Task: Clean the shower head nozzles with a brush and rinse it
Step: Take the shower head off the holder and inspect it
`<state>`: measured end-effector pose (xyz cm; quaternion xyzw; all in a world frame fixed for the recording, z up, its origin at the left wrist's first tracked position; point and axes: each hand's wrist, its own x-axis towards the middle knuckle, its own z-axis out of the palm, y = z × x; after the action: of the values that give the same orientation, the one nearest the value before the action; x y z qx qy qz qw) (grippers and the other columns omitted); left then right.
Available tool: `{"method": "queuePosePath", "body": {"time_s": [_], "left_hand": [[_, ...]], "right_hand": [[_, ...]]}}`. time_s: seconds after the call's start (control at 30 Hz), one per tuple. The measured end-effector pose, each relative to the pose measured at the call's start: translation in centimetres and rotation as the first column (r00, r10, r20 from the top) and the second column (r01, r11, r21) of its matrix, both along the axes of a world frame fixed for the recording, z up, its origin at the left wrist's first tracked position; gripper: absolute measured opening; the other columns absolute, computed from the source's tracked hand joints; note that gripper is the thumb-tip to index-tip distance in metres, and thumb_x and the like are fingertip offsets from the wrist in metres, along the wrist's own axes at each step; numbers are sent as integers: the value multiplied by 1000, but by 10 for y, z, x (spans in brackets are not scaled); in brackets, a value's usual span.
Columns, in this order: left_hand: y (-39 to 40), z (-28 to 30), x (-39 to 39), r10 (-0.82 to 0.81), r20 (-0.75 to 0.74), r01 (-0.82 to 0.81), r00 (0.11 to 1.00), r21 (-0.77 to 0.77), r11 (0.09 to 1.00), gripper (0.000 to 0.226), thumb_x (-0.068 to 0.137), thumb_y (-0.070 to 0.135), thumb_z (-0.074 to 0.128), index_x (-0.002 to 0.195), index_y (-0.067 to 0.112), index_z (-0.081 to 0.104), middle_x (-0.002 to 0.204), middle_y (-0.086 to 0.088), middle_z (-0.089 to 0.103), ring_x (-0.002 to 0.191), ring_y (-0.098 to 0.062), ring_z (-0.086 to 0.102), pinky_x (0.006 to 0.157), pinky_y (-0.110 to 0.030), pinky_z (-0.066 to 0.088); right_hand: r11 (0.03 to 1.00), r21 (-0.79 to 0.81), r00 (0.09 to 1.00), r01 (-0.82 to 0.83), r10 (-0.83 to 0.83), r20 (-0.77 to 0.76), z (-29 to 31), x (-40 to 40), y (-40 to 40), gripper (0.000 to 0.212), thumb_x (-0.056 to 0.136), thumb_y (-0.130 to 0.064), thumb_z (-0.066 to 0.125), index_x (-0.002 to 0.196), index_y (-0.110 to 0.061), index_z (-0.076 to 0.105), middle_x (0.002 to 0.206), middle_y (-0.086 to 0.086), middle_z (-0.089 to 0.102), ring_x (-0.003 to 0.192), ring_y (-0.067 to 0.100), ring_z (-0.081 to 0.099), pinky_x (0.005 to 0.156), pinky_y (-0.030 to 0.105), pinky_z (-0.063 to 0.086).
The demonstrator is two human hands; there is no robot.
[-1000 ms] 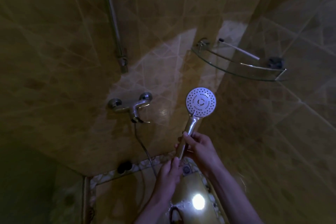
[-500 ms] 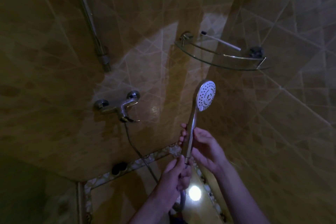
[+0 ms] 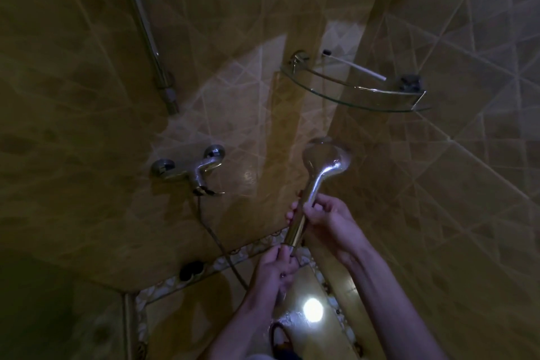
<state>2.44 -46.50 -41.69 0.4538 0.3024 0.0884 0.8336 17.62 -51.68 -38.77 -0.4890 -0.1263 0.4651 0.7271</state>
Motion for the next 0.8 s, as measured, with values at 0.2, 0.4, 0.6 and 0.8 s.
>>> {"method": "queuePosePath", "body": {"time_s": [0.2, 0.4, 0.6, 0.8], "left_hand": [[-8, 2, 5, 19, 43, -19, 999, -9, 1000, 24, 99, 19, 36, 88, 6, 53, 50, 10, 41, 36, -1, 27, 35, -13, 19], [-15, 1, 2, 7, -45, 2, 999, 190, 982, 21, 99, 28, 38, 84, 18, 48, 51, 13, 40, 44, 0, 29, 41, -13, 21], [-12, 4, -1, -6, -39, 15, 999, 237, 971, 20, 99, 26, 39, 89, 15, 51, 55, 13, 41, 47, 0, 29, 42, -12, 23], [-15, 11, -4, -69, 33, 61, 997, 192, 979, 22, 99, 29, 39, 98, 14, 55, 61, 11, 41, 47, 1, 33, 43, -11, 25]], "right_hand": [[988, 150, 989, -27, 48, -141, -7, 0, 0, 31, 81, -1, 64, 109, 6, 53, 108, 25, 68, 97, 38, 68, 84, 47, 56], [914, -384, 860, 129, 90, 502, 11, -5, 8, 38, 68, -31, 85, 90, -5, 70, 86, 17, 72, 76, 25, 67, 74, 47, 57], [961, -242, 934, 136, -43, 355, 2, -5, 5, 35, 71, -10, 82, 101, -2, 66, 72, 9, 64, 69, 26, 63, 60, 30, 54], [936, 344, 947, -79, 178, -267, -15, -4, -5, 32, 87, 6, 47, 117, 8, 57, 112, 25, 64, 109, 39, 62, 96, 49, 50]]}}
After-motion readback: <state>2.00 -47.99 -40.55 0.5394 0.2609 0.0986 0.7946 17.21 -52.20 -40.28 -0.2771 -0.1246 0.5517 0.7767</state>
